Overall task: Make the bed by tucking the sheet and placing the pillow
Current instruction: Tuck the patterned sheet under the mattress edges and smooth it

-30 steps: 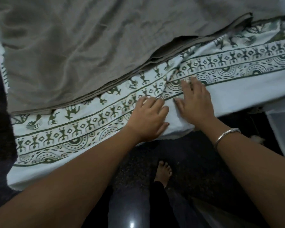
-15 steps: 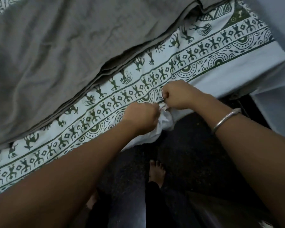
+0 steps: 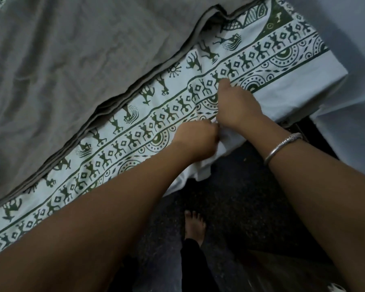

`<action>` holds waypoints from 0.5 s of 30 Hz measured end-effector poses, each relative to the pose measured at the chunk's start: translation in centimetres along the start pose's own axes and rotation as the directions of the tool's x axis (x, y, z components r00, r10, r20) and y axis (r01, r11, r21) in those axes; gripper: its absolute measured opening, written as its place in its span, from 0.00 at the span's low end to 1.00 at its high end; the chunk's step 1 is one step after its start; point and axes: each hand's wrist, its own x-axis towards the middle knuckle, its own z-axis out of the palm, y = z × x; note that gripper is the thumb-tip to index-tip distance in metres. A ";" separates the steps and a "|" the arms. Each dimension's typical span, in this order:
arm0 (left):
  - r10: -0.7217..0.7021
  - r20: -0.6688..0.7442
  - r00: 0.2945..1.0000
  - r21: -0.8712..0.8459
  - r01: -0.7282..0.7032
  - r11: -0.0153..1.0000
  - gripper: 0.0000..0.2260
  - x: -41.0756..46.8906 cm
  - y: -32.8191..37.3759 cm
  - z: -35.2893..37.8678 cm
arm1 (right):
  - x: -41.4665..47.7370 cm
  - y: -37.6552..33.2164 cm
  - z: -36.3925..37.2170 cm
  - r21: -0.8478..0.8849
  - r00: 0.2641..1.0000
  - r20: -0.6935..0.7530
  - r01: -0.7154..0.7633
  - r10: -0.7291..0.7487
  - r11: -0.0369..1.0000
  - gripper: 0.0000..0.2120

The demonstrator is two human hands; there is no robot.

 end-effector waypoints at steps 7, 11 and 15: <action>0.034 -0.239 0.970 -0.126 -0.066 0.990 0.17 3.8 1.5 -2.8 | 1.5 5.2 -3.4 0.065 0.985 -0.076 -0.153 0.158 0.986 0.27; -0.067 -0.092 0.994 -0.114 0.056 0.992 0.22 7.3 3.9 -2.9 | 2.4 7.8 -3.9 0.061 0.946 -0.100 -0.303 0.308 0.951 0.29; -0.011 -0.016 1.000 0.007 0.011 1.000 0.11 9.1 5.5 -2.8 | 2.6 9.0 -3.9 0.059 0.962 -0.065 -0.262 0.266 0.963 0.19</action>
